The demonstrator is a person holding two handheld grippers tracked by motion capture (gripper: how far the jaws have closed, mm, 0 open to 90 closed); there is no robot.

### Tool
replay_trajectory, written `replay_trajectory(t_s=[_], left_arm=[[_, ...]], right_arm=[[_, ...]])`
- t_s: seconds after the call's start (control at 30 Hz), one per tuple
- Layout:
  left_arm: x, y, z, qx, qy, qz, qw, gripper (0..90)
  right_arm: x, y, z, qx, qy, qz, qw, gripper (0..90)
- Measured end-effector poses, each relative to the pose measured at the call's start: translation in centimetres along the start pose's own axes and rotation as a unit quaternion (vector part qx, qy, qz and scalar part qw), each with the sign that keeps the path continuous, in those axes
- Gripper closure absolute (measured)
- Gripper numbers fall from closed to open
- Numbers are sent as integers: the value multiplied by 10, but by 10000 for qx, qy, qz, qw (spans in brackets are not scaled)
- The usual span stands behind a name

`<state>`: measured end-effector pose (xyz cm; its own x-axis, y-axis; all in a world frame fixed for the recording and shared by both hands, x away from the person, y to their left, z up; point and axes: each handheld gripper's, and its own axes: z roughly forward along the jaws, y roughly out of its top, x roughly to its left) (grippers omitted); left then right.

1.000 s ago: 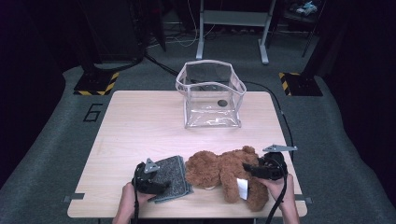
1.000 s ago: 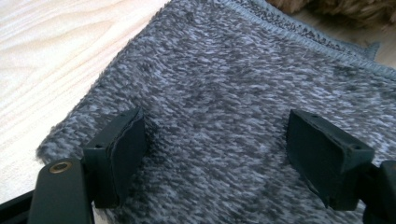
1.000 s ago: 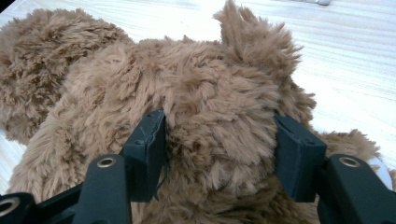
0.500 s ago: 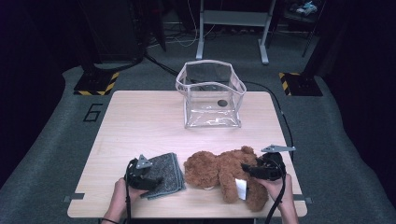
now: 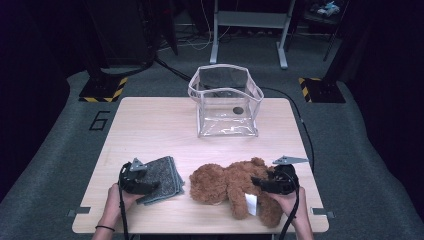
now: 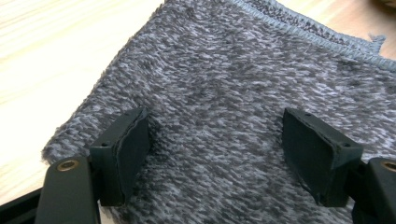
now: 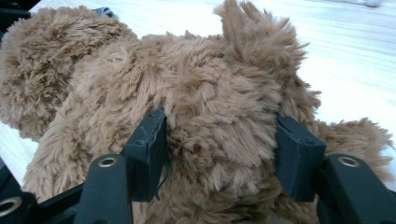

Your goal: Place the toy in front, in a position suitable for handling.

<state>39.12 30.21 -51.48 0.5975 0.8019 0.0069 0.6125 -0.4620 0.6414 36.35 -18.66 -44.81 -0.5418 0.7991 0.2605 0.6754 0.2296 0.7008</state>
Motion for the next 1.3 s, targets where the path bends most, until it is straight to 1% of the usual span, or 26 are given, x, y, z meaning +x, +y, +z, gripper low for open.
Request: replay_trajectory(t_s=[0.03,0.1,0.17,0.2,0.33,0.37,0.4,0.43,0.47,0.5,0.57,0.6,0.63,0.67,0.7,0.73,0.87,0.97,1.0,1.1,1.13,1.17,1.2,1.23,1.27,1.3], left_arm=[[2,0,0,21,-17,-34,10000,241],[8,0,0,-2,50,-47,10000,241],[13,1,1,0,41,-124,9999,241],[15,1,1,-49,59,-166,9998,241],[24,3,1,70,76,-159,9998,241],[26,3,2,43,91,-141,9998,241],[28,4,1,99,86,-160,9998,241],[30,4,3,25,108,-209,9997,241],[32,4,3,62,124,-193,9997,241],[34,5,4,9,151,-226,9996,241],[35,5,4,15,160,-273,9995,241],[37,6,4,54,166,-227,9996,241],[37,7,4,100,161,-240,9995,240],[38,7,4,81,184,-206,9996,239],[37,7,5,36,194,-293,9994,238],[38,8,5,87,176,-222,9996,238],[42,10,6,129,160,-212,9996,237],[45,12,7,188,164,-206,9995,237],[46,13,8,149,172,-221,9995,237],[48,14,9,152,192,-200,9995,235],[49,15,10,150,174,-249,9994,234],[50,16,10,205,156,-226,9994,235],[51,17,11,184,203,-197,9994,234],[51,18,11,193,171,-239,9994,234],[52,18,12,175,197,-250,9993,234],[53,19,12,201,194,-228,9993,234]], right_arm=[[2,0,1,6,49,-10,10000,416],[6,0,5,23,116,-63,9999,417],[7,1,6,37,144,-59,9999,416],[9,1,7,24,173,-89,9998,417],[16,1,12,73,285,-211,9993,417],[18,1,13,83,337,-222,9992,417],[20,1,14,92,354,-214,9991,417],[21,1,15,91,386,-237,9989,417],[22,1,16,93,388,-266,9988,417],[23,1,17,94,431,-305,9986,417],[26,0,19,80,486,-314,9983,417],[27,-1,19,87,510,-311,9982,417],[28,-2,20,89,541,-331,9979,417],[30,-2,20,93,570,-315,9978,416],[31,-3,21,87,598,-317,9977,417],[33,-3,21,98,619,-321,9975,417],[45,-5,25,128,733,-421,9963,415],[51,-5,28,128,729,-478,9961,413],[53,-5,28,130,735,-503,9959,413],[56,-5,30,149,780,-499,9956,413],[57,-6,30,158,787,-475,9956,413],[58,-6,30,127,789,-532,9954,413],[59,-6,30,163,810,-513,9953,412],[61,-6,31,176,802,-533,9952,412],[62,-7,31,160,814,-554,9950,411],[63,-7,32,173,818,-561,9949,411]])
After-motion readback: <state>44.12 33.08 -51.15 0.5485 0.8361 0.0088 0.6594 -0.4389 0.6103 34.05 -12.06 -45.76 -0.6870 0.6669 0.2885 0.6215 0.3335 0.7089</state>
